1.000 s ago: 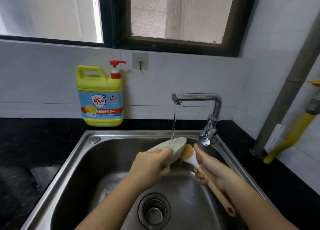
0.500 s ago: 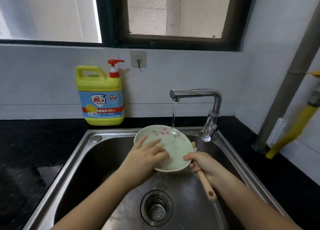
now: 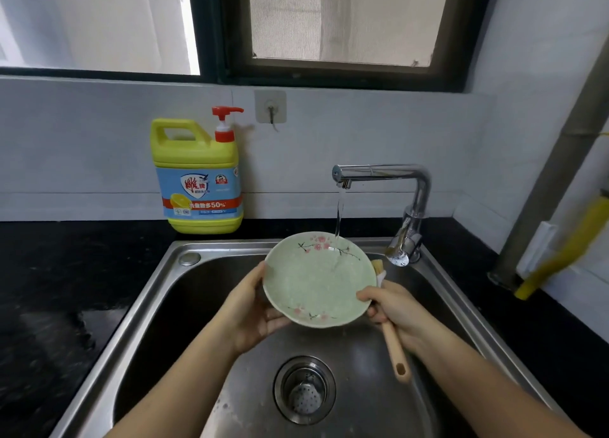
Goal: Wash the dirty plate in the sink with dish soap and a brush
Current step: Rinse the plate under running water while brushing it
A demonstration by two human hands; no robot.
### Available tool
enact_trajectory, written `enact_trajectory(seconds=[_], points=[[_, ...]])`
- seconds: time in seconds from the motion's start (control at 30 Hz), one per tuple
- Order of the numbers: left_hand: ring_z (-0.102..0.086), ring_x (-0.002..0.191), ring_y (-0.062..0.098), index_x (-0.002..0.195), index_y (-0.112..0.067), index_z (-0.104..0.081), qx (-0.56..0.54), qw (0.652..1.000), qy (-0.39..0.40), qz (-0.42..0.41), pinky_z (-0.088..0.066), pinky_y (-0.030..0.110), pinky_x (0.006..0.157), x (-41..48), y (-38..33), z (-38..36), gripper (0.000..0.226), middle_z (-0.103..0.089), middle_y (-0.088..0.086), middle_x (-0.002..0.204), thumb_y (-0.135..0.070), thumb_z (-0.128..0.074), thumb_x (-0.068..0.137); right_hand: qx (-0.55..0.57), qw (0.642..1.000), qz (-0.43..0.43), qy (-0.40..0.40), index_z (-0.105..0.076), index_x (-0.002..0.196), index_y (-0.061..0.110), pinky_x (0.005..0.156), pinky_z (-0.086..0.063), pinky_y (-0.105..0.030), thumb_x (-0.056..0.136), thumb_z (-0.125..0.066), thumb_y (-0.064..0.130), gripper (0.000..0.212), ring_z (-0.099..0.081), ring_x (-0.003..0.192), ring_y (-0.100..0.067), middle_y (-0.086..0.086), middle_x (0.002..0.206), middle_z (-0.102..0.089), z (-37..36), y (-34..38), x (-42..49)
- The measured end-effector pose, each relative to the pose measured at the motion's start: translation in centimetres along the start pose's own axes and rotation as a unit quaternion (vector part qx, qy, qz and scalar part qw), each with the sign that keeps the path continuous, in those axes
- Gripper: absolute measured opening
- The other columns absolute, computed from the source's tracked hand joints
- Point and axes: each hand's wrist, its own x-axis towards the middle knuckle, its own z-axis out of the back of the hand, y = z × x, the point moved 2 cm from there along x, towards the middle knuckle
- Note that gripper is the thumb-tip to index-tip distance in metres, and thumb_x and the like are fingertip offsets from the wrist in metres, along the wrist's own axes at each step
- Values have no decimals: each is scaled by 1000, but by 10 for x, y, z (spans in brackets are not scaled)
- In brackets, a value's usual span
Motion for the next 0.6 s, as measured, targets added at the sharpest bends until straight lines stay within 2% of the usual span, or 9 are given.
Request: enact_trajectory(seconds=[0.1, 0.2, 0.27, 0.3, 0.37, 0.4, 0.43, 0.5, 0.6], points=[[-65, 100, 31, 125, -26, -52, 13, 999, 9, -33, -61, 41, 60, 5, 5, 1, 30, -63, 11, 117, -35, -45, 97, -23, 999, 19, 18, -58, 103, -2, 35, -31, -13, 90, -55, 0, 13, -43, 41, -5, -4, 61, -55, -3, 3, -4], [-64, 101, 29, 125, -29, -51, 13, 998, 10, -69, -61, 42, 64, 6, 7, 2, 28, -63, 9, 117, -34, -42, 99, -205, 973, 99, -41, -57, 110, 9, 48, -46, -22, 93, -57, 27, 25, -57, 53, -9, -1, 79, -65, -5, 8, -7], [-65, 97, 27, 123, -29, -51, 3, 996, 6, -84, -60, 43, 66, 5, 8, 4, 27, -63, 7, 113, -36, -39, 100, -394, 895, 178, -107, -50, 125, 19, 67, -51, -30, 95, -48, 39, 36, -63, 78, -14, 0, 100, -63, -5, 13, -13], [-65, 95, 26, 122, -30, -50, 0, 996, 2, -89, -59, 44, 69, 6, 9, 4, 27, -64, 6, 112, -38, -39, 99, -497, 832, 211, -128, -41, 136, 23, 72, -50, -32, 97, -44, 38, 42, -61, 87, -17, -2, 109, -59, -7, 15, -18], [-66, 93, 26, 121, -32, -49, -7, 996, -6, -92, -57, 47, 72, 8, 10, 5, 26, -64, 5, 110, -40, -37, 99, -672, 680, 256, -143, -22, 147, 27, 72, -47, -32, 99, -41, 30, 52, -57, 93, -23, -8, 122, -46, -15, 19, -30], [-67, 93, 26, 122, -32, -49, -11, 996, -10, -90, -57, 48, 72, 9, 12, 5, 27, -64, 5, 110, -40, -37, 99, -717, 627, 274, -132, -20, 148, 28, 71, -45, -31, 99, -43, 26, 55, -55, 93, -23, -8, 123, -42, -22, 21, -37], [-67, 92, 26, 124, -32, -48, -16, 996, -12, -86, -58, 47, 70, 9, 13, 3, 28, -64, 5, 110, -41, -36, 99, -740, 599, 287, -110, -22, 147, 29, 70, -43, -30, 98, -45, 24, 55, -53, 92, -22, -7, 120, -39, -29, 22, -43], [-67, 92, 27, 127, -30, -47, -26, 997, -6, -79, -61, 44, 61, 8, 15, -2, 32, -65, 7, 112, -42, -35, 100, -752, 587, 298, -41, -31, 141, 30, 72, -43, -31, 97, -46, 24, 46, -53, 95, -24, -6, 113, -38, -47, 23, -54], [-69, 84, 25, 128, -24, -49, -24, 997, 2, -70, -57, 32, 49, 8, 17, -8, 38, -68, 10, 106, -44, -31, 100, -742, 596, 305, 34, -39, 135, 25, 71, -43, -35, 98, -45, 28, 38, -52, 91, -26, -5, 98, -35, -76, 17, -59]])
